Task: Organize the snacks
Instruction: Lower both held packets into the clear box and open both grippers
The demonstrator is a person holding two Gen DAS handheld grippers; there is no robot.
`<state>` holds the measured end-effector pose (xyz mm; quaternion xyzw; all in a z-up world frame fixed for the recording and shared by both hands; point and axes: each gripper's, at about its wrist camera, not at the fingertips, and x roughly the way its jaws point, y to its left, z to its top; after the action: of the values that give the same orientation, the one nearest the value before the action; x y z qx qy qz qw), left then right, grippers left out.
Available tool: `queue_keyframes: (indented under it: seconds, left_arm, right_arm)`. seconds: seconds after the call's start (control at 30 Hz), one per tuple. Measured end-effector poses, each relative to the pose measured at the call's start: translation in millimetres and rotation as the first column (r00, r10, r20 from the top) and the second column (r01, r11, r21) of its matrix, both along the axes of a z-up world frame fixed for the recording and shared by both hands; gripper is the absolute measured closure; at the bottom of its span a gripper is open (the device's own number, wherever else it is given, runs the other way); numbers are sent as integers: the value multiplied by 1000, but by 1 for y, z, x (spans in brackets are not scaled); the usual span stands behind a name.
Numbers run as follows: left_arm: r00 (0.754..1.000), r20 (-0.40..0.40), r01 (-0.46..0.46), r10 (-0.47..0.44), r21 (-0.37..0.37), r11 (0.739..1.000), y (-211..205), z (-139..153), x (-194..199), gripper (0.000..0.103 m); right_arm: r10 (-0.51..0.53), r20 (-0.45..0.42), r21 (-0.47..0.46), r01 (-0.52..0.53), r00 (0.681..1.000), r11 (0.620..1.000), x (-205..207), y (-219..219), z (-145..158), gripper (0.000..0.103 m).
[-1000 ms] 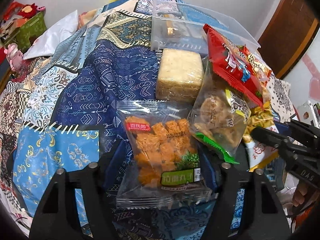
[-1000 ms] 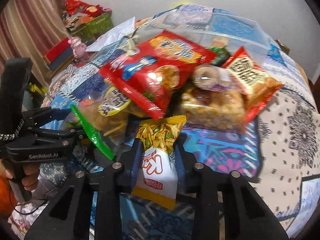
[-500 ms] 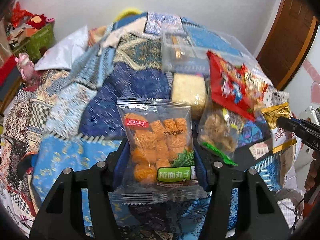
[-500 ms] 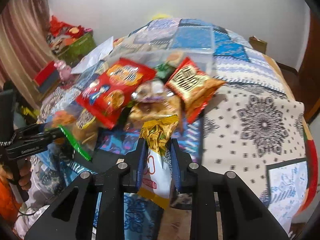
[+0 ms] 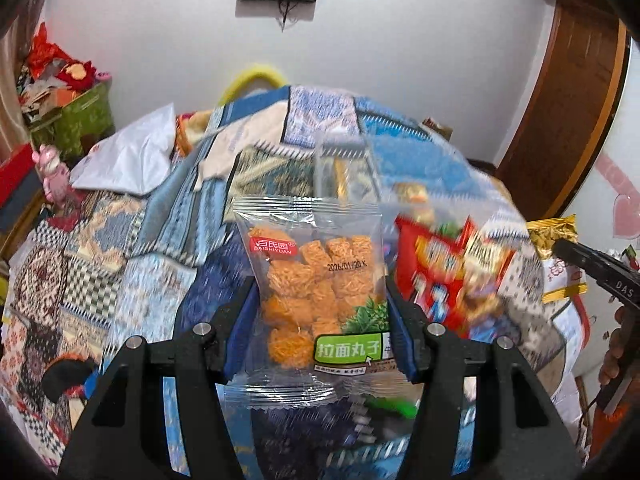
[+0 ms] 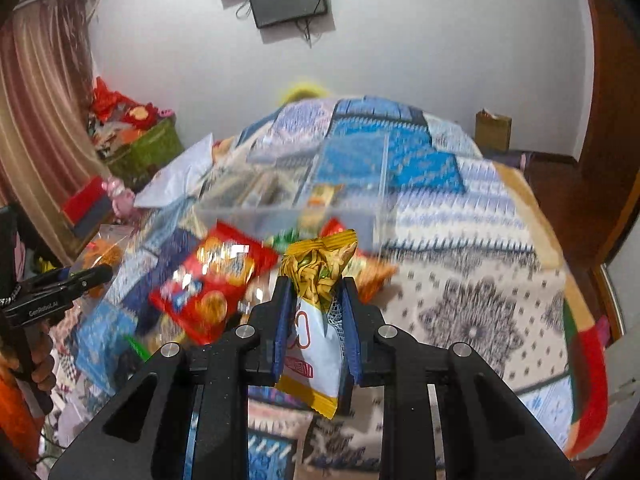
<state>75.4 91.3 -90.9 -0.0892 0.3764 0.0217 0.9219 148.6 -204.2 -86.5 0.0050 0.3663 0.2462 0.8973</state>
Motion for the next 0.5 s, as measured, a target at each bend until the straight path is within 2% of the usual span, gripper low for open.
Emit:
queue_keyframes:
  seconds: [0.5]
  left_arm:
    - [994,92,64,-65,22,998,-20,36,85,44]
  right_arm:
    - [-39,87,52,34,995,998,64,12,28,81]
